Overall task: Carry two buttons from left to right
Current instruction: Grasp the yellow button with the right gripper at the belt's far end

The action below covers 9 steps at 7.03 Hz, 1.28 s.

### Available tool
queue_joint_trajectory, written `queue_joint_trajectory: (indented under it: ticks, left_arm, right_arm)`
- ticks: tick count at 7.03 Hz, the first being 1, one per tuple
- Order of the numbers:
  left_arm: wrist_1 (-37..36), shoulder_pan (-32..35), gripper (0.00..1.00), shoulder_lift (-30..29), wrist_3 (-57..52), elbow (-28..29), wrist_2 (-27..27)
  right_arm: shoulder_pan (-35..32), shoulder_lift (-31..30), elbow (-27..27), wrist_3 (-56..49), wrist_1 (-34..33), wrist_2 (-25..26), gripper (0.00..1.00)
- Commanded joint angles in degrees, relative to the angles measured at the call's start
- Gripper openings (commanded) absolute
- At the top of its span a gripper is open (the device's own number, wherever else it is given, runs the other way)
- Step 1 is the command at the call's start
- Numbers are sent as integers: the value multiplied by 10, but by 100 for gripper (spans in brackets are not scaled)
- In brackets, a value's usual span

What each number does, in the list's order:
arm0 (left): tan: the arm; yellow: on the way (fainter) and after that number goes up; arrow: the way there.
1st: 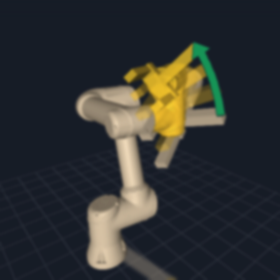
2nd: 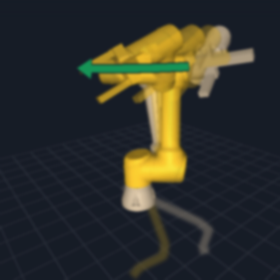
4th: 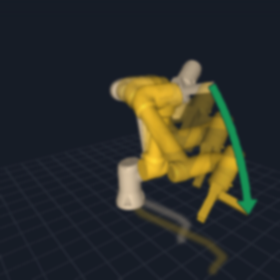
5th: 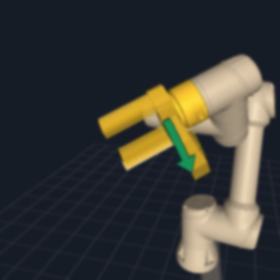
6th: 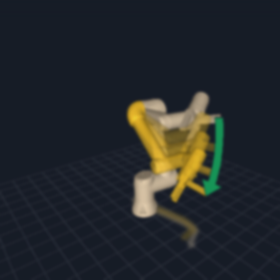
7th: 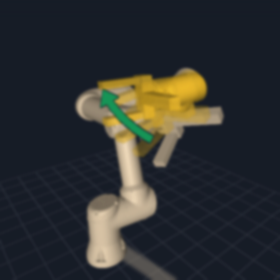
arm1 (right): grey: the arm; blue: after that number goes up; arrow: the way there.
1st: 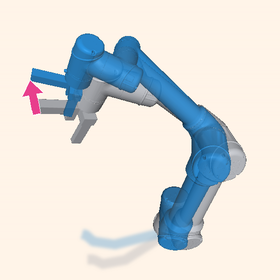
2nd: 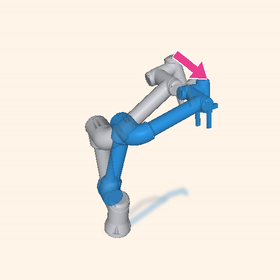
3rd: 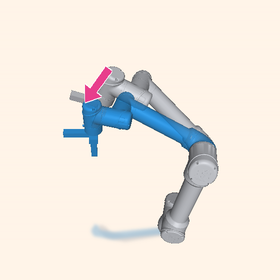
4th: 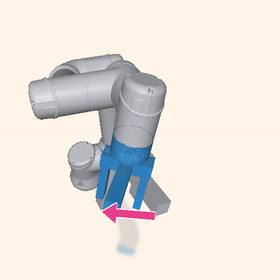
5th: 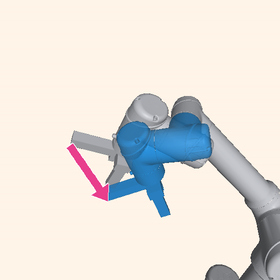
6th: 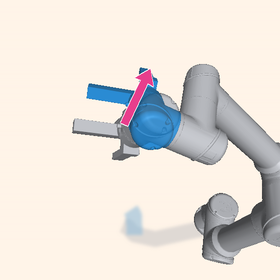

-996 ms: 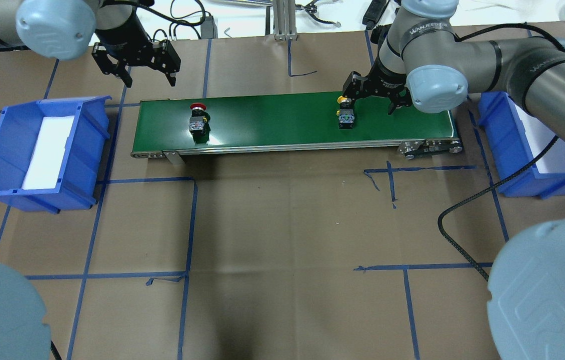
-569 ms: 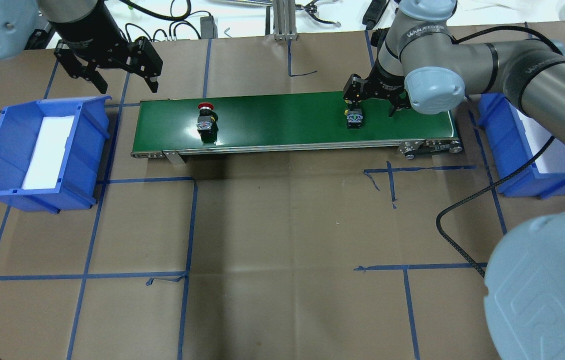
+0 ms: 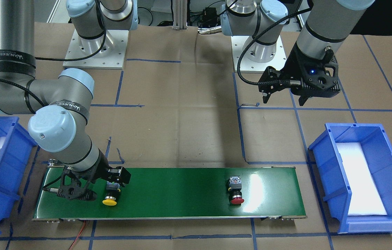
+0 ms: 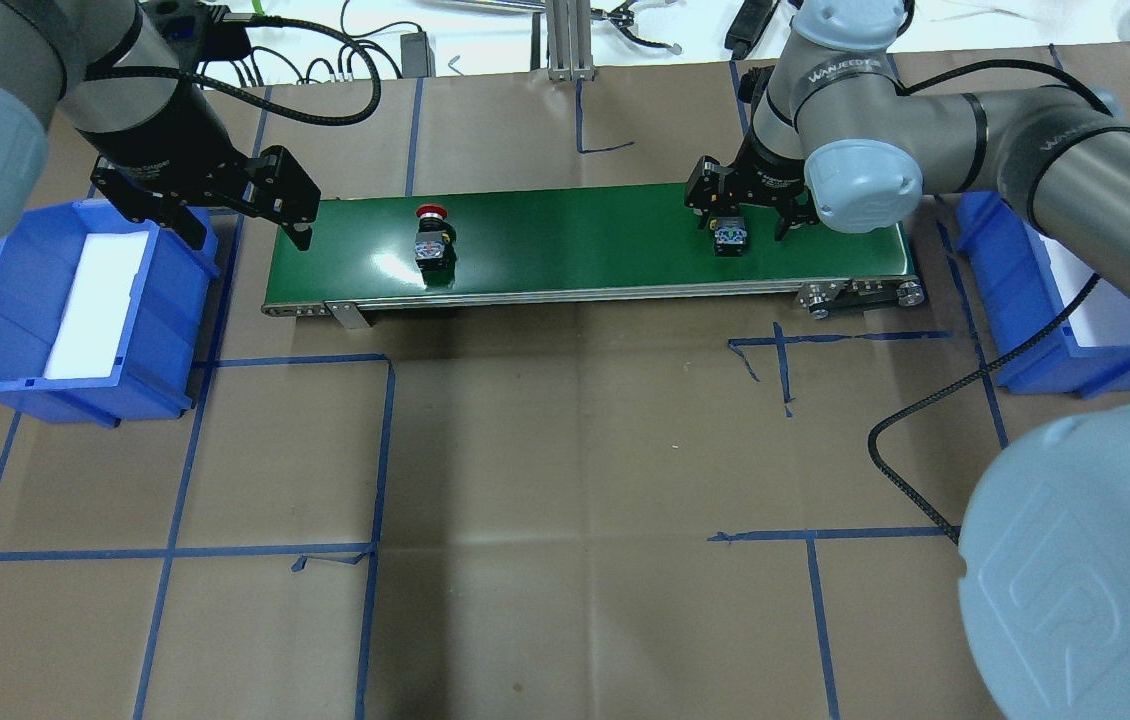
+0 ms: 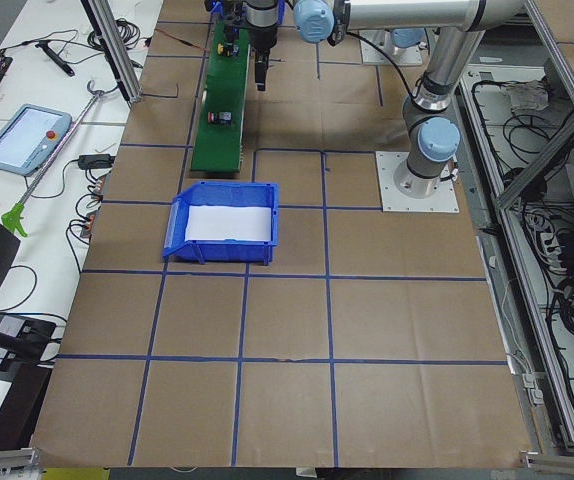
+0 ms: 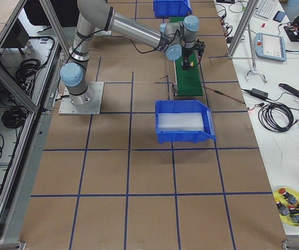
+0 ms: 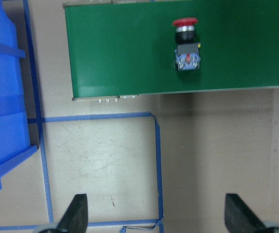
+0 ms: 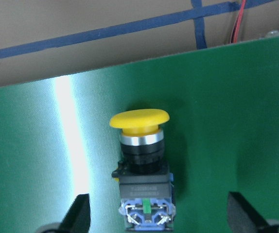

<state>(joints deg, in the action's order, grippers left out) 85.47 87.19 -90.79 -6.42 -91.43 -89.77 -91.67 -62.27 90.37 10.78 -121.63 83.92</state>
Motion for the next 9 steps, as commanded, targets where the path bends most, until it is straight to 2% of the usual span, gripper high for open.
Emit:
queue_joint_trajectory:
  ticks: [1, 2, 3, 5, 6, 7, 8, 9]
  left_arm:
    - [-2, 0, 100, 1, 0, 2, -1]
    - [-2, 0, 100, 1, 0, 2, -2]
    - [-2, 0, 100, 1, 0, 2, -1]
    - [-2, 0, 100, 1, 0, 2, 0]
    - [-2, 0, 100, 1, 1, 2, 0]
    - [-3, 0, 100, -1, 1, 3, 1]
    - [-3, 0, 100, 0, 1, 3, 1]
    - [-3, 0, 100, -1, 2, 3, 1]
  right_arm:
    - [1, 14, 2, -5, -3, 33, 99]
    - [1, 17, 2, -6, -3, 40, 99]
    - [3, 17, 3, -7, -4, 42, 91]
    - [12, 14, 1, -8, 4, 40, 46]
    - [14, 11, 0, -8, 6, 37, 33]
    - [19, 9, 1, -14, 9, 39, 14]
    - [29, 7, 0, -29, 17, 40, 6]
    - [40, -12, 0, -46, 34, 41, 5]
